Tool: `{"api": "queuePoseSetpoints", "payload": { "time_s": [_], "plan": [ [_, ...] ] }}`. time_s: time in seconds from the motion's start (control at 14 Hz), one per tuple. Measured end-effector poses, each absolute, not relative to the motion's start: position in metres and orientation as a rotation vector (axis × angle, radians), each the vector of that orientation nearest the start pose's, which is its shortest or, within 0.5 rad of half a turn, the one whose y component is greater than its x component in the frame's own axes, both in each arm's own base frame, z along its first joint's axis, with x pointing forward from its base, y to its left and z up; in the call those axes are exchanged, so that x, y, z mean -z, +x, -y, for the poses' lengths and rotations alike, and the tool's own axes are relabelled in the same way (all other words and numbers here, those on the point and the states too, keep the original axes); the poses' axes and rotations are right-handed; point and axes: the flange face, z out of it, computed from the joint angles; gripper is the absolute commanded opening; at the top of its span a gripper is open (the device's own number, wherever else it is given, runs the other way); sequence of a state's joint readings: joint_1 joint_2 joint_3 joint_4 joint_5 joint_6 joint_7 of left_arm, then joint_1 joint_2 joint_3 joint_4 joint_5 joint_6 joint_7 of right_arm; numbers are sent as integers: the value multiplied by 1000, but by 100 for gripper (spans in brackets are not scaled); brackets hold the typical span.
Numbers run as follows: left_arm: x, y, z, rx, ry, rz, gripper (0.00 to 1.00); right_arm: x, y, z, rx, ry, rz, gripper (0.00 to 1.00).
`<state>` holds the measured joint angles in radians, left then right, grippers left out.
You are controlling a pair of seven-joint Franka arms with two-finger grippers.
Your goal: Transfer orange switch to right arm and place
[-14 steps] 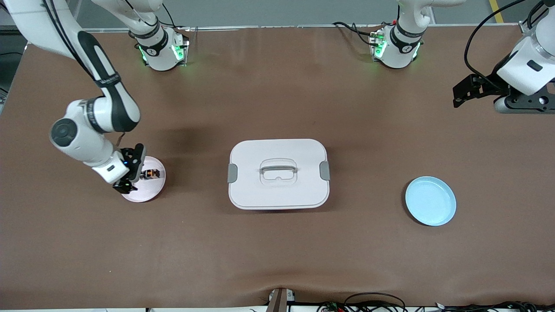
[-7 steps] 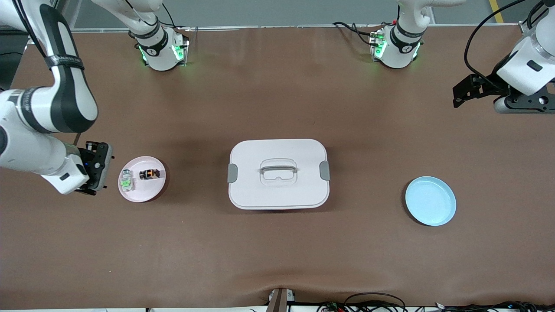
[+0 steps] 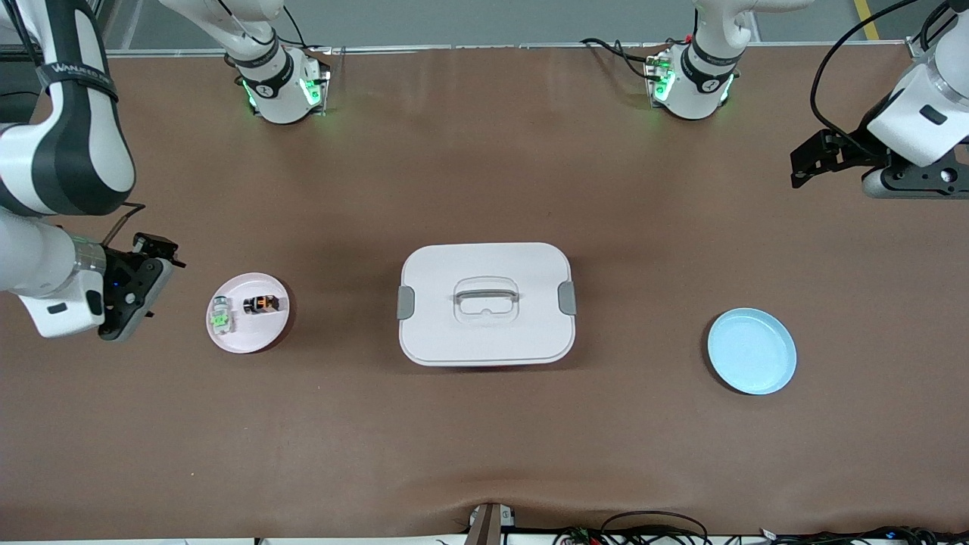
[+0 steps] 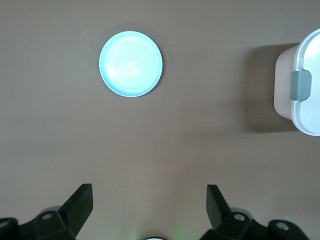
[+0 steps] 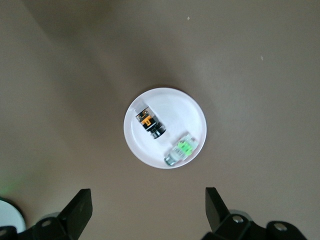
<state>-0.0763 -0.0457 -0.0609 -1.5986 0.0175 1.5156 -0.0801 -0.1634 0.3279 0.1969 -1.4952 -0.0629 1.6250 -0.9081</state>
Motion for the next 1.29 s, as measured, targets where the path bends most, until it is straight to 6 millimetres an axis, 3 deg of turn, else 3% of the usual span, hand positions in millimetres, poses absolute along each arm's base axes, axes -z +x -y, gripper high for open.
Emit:
{"api": "queuePoseSetpoints", "payload": {
  "time_s": [0.36,0.71,1.0,1.29],
  "plan": [
    [-632,530,72,-55,-3116,-88,100,-485,627,-10,-411,-2943,812,100],
    [-632,530,72,-55,-3116,-89,100,-502,625,-20,-431,-3083,321,100],
    [-632,529,73,-54,-3115,-101,100,-508,626,-24,-416,-3108,188,100],
    [-635,528,73,-46,-3115,-119,100,-544,631,-19,-297,-3124,164,100]
  ]
}}
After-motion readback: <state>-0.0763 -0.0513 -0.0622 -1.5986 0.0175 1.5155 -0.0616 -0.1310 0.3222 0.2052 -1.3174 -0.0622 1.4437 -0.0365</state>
